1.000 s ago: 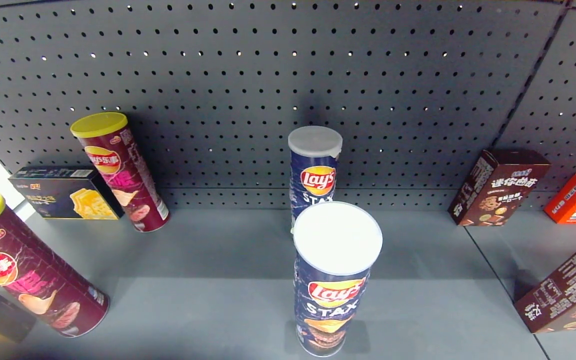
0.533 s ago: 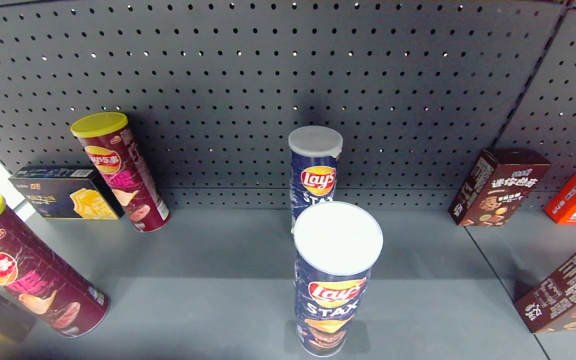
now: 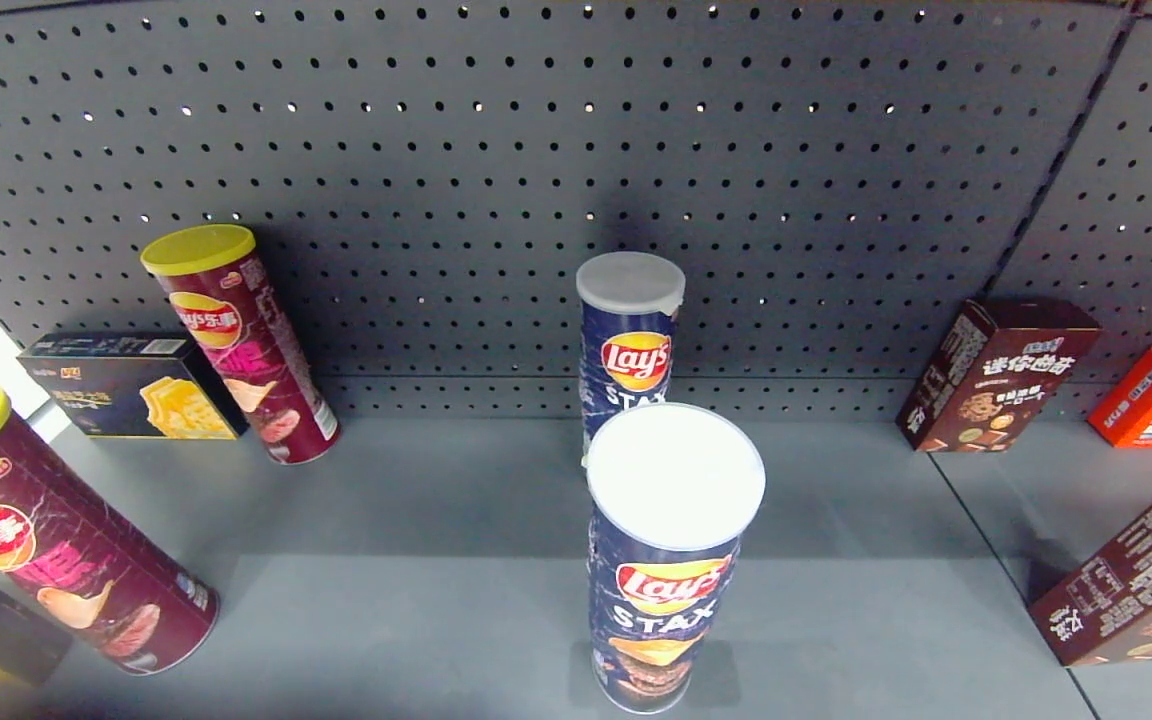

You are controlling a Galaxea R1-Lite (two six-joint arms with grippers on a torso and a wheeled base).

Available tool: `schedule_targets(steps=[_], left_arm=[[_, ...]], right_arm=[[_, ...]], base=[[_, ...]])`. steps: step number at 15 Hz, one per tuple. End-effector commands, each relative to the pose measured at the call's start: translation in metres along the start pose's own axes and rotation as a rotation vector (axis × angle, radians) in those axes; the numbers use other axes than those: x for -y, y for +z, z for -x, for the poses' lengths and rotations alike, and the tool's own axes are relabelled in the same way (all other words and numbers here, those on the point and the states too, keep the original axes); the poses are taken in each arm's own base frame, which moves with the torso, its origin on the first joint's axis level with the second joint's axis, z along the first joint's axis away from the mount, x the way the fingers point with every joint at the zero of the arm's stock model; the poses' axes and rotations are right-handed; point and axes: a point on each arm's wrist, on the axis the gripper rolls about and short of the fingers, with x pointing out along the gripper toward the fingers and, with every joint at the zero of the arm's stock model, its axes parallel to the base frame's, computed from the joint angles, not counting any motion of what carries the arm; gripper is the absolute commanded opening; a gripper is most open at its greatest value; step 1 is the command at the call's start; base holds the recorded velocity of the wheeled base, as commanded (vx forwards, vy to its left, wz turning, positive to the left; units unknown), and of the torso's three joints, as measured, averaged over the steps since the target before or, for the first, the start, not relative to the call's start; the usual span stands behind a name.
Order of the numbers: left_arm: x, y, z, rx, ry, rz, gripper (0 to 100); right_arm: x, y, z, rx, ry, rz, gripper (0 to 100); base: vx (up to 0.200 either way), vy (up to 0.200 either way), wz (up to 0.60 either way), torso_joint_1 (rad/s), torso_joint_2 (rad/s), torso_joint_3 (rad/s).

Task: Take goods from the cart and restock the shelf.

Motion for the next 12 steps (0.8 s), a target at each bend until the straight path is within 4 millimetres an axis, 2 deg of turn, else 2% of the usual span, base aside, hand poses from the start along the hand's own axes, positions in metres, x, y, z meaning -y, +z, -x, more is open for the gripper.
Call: schedule_targets(steps=[1, 3, 5, 6, 8, 11, 12], left_arm=[[0.000, 0.000, 0.000, -0.005, -0.003, 0.001, 100], [0.000, 0.000, 0.000, -0.005, -0.001, 0.001, 100], [0.000, 0.000, 0.000, -0.002, 0.001, 0.001, 100], [0.000, 0.000, 0.000, -0.003, -0.002, 0.001, 100], [0.000, 0.000, 0.000, -0.003, -0.004, 0.001, 100], [0.000, 0.000, 0.000, -0.006, -0.006, 0.001, 100], [0.000, 0.000, 0.000, -0.006, -0.006, 0.001, 100]], right_arm=[[0.000, 0.001, 0.000, 0.003, 0.015, 0.011, 100], [0.000, 0.001, 0.000, 0.005, 0.018, 0.007, 100], [0.001, 0.014, 0.004, 0.062, -0.006, 0.019, 100], [0.005, 0.110, 0.003, 0.224, -0.031, -0.023, 100], [0.006, 0.124, 0.010, 0.267, 0.042, -0.008, 100], [0.005, 0.135, -0.001, 0.146, 0.094, 0.012, 100], [0.004, 0.141, -0.013, 0.104, 0.127, 0.013, 100]], base=[[0.000, 0.000, 0.00, 0.000, 0.00, 0.000], [0.000, 0.000, 0.00, 0.000, 0.00, 0.000], [0.000, 0.000, 0.00, 0.000, 0.00, 0.000], [0.000, 0.000, 0.00, 0.000, 0.00, 0.000], [0.000, 0.000, 0.00, 0.000, 0.00, 0.000], [0.000, 0.000, 0.00, 0.000, 0.00, 0.000], [0.000, 0.000, 0.00, 0.000, 0.00, 0.000]])
